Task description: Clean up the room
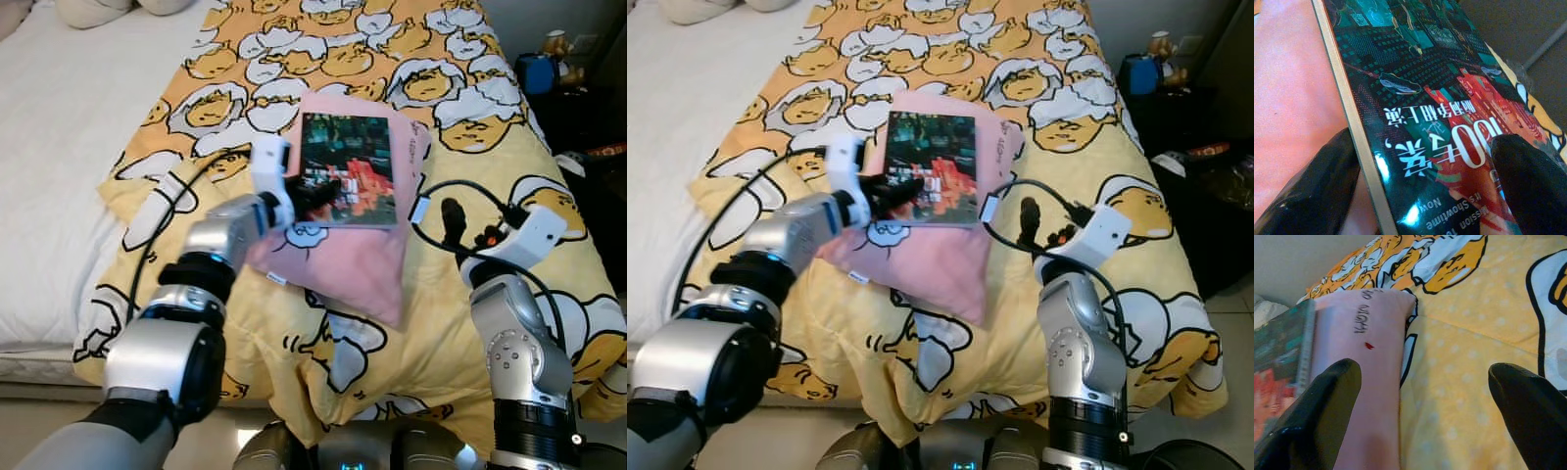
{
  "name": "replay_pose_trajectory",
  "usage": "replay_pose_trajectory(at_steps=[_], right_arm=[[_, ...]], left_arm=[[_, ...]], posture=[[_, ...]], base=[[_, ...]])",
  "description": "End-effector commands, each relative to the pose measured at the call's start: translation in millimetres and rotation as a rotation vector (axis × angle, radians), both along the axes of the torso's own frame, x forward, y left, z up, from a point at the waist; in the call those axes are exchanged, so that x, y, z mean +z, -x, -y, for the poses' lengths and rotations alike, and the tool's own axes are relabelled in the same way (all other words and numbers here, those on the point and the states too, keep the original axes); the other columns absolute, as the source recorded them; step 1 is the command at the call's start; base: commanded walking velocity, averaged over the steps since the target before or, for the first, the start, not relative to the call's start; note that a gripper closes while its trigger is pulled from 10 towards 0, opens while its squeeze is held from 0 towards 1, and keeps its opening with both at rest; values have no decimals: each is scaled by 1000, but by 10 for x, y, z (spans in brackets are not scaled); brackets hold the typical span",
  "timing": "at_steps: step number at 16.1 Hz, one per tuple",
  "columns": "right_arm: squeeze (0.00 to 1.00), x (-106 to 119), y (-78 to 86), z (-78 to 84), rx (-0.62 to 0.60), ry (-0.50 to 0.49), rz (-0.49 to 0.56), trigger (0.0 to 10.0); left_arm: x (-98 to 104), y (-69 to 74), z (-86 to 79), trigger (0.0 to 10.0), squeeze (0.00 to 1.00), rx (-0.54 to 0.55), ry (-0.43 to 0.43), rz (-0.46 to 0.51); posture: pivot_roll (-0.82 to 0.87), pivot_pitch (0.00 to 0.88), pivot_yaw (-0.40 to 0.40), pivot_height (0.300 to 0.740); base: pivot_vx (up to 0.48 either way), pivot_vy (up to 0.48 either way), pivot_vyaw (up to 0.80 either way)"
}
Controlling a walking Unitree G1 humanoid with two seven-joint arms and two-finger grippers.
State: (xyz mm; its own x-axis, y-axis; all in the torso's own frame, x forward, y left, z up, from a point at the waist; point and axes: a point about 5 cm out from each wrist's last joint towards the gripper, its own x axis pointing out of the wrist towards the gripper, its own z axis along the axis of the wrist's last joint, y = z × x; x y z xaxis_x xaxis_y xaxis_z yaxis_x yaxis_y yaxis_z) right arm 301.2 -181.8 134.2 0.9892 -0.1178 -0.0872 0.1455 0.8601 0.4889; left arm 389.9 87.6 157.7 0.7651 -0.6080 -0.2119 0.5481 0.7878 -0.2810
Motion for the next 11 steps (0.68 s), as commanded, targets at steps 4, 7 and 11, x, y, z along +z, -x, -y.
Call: replay_pose_trajectory(at_steps=[4, 7, 11], right_arm=[[471, -45, 80, -68, 21, -3, -29, 10000], [471, -69, 124, -102, 32, -7, -42, 10000], [471, -89, 151, -115, 38, -6, -54, 10000]], left_arm=[[-322, 64, -81, 0, 0, 90, -74, -108], [-413, 97, -100, 0, 0, 117, -3, -160], [-422, 105, -105, 0, 0, 91, -1, -142]], posture=[[-225, 169, 146, 732], [-231, 173, 146, 732], [-239, 171, 150, 732]], base=[[0, 0, 0], [0, 0, 0], [0, 0, 0]])
